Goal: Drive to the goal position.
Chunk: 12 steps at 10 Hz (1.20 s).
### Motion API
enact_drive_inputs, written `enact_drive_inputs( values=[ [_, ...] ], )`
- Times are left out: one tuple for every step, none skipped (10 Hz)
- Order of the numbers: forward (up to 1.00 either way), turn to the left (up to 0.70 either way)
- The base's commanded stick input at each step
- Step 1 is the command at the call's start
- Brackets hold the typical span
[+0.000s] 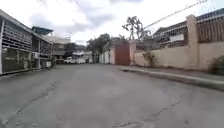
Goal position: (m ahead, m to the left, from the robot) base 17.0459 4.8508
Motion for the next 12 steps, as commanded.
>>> enact_drive_inputs(
  values=[
    [1.0, 0.23],
    [1.0, 0.23],
    [1.0, 0.23],
    [1.0, 0.23],
    [1.0, 0.23],
    [1.0, 0.23],
    [1.0, 0.11],
    [1.0, -0.17],
    [1.0, -0.17],
    [1.0, -0.17],
    [1.0, -0.17],
    [1.0, -0.17]
  ],
)
